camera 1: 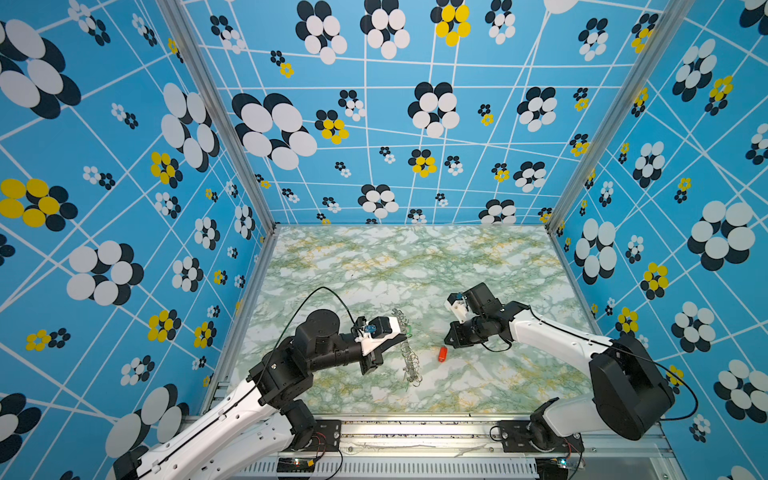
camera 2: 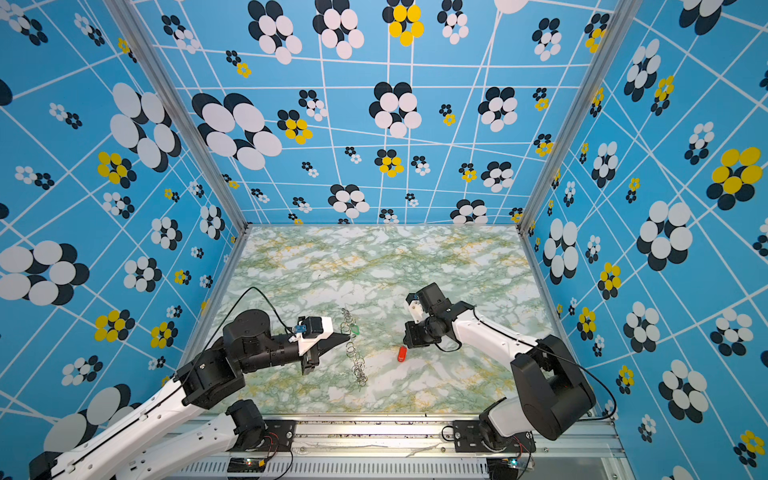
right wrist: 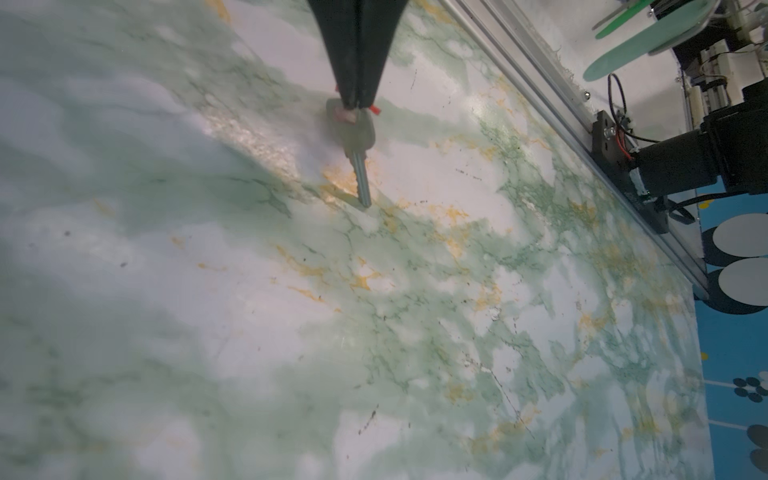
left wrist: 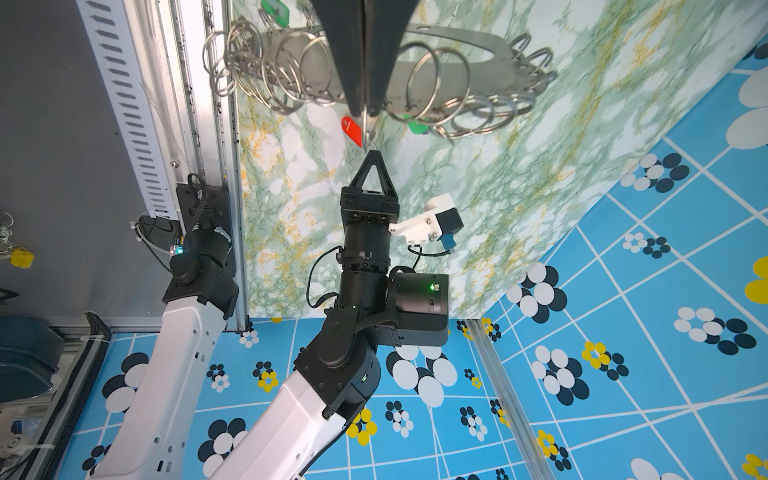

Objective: Put the keys on the keyring
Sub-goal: 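Lift the red-tagged key by its ring with the right gripper, then carry the red-tagged key toward the ring plate held by the left gripper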

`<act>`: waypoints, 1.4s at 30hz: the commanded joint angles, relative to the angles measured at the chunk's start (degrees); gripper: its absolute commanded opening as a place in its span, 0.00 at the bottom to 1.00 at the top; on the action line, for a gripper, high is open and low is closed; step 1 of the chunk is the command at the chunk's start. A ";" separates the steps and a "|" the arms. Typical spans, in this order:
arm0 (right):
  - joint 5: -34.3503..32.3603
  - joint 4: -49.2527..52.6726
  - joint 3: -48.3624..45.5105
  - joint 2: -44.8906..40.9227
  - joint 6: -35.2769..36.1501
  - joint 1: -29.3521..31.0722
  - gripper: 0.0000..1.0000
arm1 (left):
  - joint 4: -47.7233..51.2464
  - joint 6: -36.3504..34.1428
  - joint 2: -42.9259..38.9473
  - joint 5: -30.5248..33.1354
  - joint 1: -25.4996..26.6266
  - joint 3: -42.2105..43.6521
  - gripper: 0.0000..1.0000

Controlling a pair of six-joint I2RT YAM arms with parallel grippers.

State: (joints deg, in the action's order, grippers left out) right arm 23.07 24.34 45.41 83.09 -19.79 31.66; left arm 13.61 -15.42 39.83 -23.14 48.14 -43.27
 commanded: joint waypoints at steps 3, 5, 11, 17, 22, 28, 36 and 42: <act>-1.58 1.42 -2.21 1.32 -5.30 0.17 0.00 | -1.43 0.96 -0.28 0.11 0.56 -2.35 0.00; -1.80 2.56 -2.00 3.28 -6.17 0.13 0.00 | -1.39 1.01 -0.28 0.12 0.64 -2.09 0.00; -3.83 2.39 -1.06 5.03 -6.75 -0.01 0.02 | -0.83 0.92 -0.58 0.49 0.71 -2.07 0.00; -4.08 2.91 -0.66 5.08 -6.88 -0.46 0.18 | -0.25 0.98 -0.99 0.68 0.66 -2.27 0.00; -3.19 1.88 -1.71 4.15 -8.11 -0.46 0.26 | -0.59 1.18 -0.99 0.46 0.79 -2.17 0.00; -1.15 0.28 -2.35 4.14 -9.22 -0.37 0.25 | -0.60 1.27 -0.72 0.29 0.81 -2.51 0.00; -0.13 0.30 -2.25 4.71 -9.00 -0.37 0.11 | -0.60 1.26 -0.62 0.33 0.89 -2.60 0.00; 0.04 0.62 -1.99 5.73 -8.61 -0.37 0.14 | -0.42 1.18 -0.64 0.29 0.89 -2.61 0.00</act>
State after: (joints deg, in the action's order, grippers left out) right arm 22.04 24.80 43.64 88.14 -28.75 31.42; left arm 14.33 -14.96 39.83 -22.70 48.51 -43.27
